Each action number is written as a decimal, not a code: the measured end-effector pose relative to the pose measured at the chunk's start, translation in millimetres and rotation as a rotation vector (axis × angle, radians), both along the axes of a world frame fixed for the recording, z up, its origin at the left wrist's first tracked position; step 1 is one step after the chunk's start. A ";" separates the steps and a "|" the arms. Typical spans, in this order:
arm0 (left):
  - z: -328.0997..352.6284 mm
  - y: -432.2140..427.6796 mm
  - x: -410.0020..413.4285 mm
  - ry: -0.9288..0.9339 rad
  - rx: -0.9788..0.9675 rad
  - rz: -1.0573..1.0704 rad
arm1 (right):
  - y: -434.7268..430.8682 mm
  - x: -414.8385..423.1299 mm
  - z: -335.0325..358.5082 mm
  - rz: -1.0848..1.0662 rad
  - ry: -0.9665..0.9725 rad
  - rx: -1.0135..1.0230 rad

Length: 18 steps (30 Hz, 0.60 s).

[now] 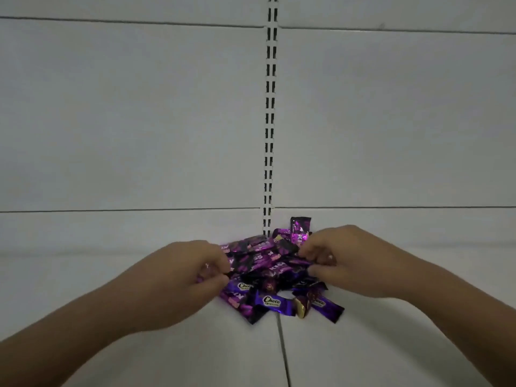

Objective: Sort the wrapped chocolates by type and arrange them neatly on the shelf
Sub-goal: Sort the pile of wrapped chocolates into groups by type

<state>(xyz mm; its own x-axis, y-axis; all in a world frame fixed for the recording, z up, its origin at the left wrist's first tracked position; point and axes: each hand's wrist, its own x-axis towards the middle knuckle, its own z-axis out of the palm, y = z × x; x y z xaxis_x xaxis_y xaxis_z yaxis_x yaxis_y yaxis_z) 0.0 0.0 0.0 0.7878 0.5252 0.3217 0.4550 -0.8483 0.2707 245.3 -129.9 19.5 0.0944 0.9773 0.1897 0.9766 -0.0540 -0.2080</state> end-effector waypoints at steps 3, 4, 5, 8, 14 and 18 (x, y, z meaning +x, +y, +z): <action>-0.9 21.8 34.3 0.062 0.035 -0.060 | 32.2 2.2 -7.3 0.000 -0.055 -0.012; -1.9 28.6 41.2 0.082 0.026 -0.061 | 39.2 4.6 -9.0 -0.008 -0.066 -0.012; -3.5 37.5 46.0 0.106 0.039 -0.058 | 44.0 6.1 -10.4 -0.013 -0.076 -0.015; -5.4 49.4 66.8 0.122 0.060 -0.121 | 54.9 4.6 -14.6 -0.021 -0.078 -0.020; -7.2 61.8 88.5 0.149 0.066 -0.120 | 57.4 4.0 -10.6 -0.006 -0.097 -0.096; -3.9 66.0 96.6 0.136 0.089 -0.106 | 60.7 5.7 -9.6 0.000 -0.150 -0.142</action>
<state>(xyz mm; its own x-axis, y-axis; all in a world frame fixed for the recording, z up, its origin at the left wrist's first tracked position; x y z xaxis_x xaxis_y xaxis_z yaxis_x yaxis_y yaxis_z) 96.6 66.0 -3.9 0.8766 0.4113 0.2499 0.3893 -0.9113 0.1342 251.0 -69.3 9.9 0.0755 0.9952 0.0618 0.9961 -0.0725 -0.0502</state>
